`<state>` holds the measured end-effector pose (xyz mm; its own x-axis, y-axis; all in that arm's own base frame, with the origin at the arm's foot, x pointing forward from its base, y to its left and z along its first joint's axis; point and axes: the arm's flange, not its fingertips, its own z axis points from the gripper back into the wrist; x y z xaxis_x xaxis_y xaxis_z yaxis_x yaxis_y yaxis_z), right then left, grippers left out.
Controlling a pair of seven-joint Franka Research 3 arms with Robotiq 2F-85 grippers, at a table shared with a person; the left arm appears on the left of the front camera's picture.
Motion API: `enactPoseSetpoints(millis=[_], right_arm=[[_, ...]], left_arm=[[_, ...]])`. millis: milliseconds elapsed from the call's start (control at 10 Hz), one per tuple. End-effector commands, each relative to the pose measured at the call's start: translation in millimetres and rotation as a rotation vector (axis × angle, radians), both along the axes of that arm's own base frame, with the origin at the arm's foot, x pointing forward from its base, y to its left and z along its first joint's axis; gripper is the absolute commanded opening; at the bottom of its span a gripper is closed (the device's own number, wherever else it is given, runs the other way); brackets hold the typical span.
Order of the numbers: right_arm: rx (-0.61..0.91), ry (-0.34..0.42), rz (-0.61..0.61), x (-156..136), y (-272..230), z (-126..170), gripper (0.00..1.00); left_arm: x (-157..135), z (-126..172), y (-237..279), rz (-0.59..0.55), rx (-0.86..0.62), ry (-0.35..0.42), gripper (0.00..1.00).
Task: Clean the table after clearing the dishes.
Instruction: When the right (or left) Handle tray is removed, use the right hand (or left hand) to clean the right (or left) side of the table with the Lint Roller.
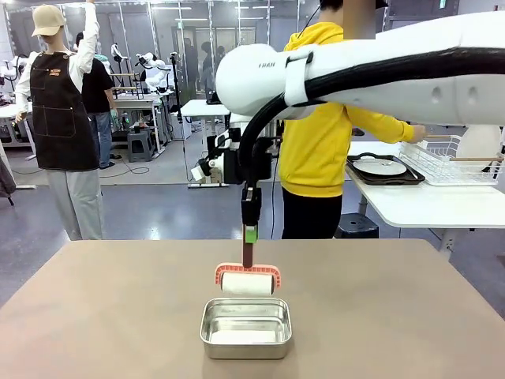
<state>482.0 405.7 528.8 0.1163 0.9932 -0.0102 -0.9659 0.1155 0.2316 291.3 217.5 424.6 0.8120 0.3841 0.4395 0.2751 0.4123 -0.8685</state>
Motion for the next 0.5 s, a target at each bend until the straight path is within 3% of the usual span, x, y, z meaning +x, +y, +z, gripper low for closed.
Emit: enactPoseSetpoints(millis=[0, 400], right_arm=[[0.013, -0.021, -0.072, -15, -12, -1, 0.11], [0.0, -0.011, -0.021, -4, -6, 7, 0.11]], left_arm=[[-2, 3, -1, 0.002, -0.018, -0.015, 0.93], [-2, 3, -1, 0.002, -0.018, -0.015, 0.93]])
